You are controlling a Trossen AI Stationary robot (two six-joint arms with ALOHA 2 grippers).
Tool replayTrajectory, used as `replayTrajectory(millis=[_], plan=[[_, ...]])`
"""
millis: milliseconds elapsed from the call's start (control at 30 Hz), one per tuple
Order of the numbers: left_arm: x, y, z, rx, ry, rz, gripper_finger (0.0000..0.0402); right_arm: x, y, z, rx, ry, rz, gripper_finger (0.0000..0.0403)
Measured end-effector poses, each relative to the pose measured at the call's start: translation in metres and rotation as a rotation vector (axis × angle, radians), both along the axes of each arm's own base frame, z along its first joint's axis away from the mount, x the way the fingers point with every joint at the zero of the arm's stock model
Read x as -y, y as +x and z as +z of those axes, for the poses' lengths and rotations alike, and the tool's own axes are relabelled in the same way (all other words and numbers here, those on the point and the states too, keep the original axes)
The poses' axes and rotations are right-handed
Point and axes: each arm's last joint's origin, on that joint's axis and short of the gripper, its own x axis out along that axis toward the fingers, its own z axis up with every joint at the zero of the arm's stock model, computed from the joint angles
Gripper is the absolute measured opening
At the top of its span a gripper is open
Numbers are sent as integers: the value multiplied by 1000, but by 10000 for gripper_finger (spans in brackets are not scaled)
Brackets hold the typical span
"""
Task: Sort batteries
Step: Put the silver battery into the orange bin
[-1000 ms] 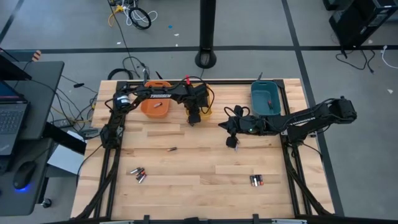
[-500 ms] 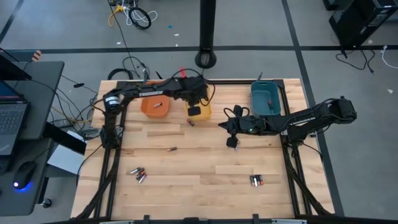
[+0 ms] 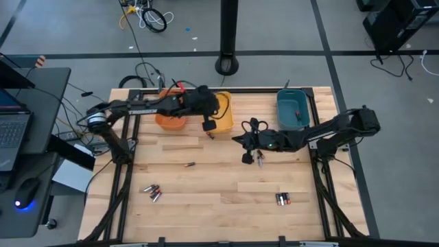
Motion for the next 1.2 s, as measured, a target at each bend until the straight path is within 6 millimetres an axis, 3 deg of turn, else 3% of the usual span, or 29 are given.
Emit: replayTrajectory(millis=[233,633,767,1000,1200], plan=[[42,-46,-8,136,2,-54,9,-1,14,-21,44,53,12,12],[115,-104,-16,203,-133,-181,9,-9,23,-17,76,99,51,13],[127,-112,-24,158,-182,-167,9,-12,27,-14,64,100,54,13],[132,-112,-57,102,-326,-101,10,-13,30,-10,68,106,49,14],[146,-117,-61,-10,-417,-116,10,-13,29,-11,62,124,41,15]])
